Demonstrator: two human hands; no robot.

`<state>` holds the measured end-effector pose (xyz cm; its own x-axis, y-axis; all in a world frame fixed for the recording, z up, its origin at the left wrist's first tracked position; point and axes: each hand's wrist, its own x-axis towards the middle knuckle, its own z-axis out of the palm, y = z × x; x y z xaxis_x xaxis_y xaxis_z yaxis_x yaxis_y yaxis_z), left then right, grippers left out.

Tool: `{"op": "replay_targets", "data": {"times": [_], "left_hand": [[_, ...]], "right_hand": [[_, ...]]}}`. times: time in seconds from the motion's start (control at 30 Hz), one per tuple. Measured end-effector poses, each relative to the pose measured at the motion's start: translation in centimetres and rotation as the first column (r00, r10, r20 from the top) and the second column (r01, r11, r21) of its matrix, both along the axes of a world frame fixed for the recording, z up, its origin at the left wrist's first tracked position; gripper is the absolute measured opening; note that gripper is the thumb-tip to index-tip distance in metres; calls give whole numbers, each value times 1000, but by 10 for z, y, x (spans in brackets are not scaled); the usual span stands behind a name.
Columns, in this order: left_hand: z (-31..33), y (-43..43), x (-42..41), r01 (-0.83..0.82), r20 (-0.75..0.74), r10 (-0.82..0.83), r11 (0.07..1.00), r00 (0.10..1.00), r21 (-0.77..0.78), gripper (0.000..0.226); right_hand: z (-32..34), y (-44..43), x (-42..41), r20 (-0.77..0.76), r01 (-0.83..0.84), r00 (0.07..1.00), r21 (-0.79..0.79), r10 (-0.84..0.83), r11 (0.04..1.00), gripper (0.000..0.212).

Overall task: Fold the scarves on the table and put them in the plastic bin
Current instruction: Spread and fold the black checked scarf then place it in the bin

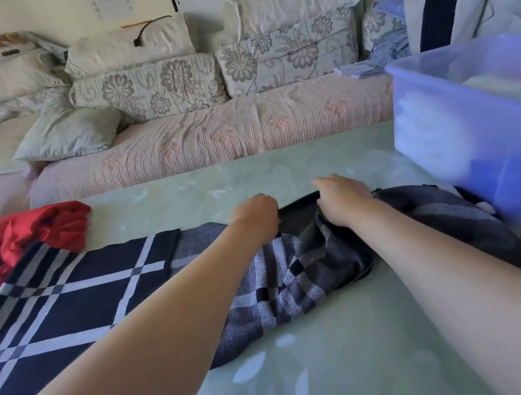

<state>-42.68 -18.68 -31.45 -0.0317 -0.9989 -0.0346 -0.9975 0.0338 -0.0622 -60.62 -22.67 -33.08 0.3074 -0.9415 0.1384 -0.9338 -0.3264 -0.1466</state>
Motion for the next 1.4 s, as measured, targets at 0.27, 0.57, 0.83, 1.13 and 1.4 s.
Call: {"op": "replay_targets", "data": {"times": [0.27, 0.57, 0.83, 1.13, 1.4], "left_hand": [[26, -24, -22, -75, -244, 16, 969, 970, -236, 19], [-4, -11, -21, 43, -602, -50, 999, 797, -26, 53], [-14, 67, -8, 67, -471, -248, 927, 847, -369, 20], [-8, 169, -5, 437, -226, -568, 784, 792, -441, 20], [-23, 192, 7, 343, -289, -415, 900, 863, -268, 19]], "right_hand": [[10, -16, -21, 361, 371, 868, -18, -340, 928, 18], [-2, -25, -55, 537, 503, 657, 211, -529, 838, 22], [17, 33, -48, 409, 2, 912, -80, 31, 997, 23], [18, 130, -62, 129, -270, 954, -15, 270, 963, 18], [-12, 150, -61, -93, -338, 941, -290, 326, 895, 21]]}}
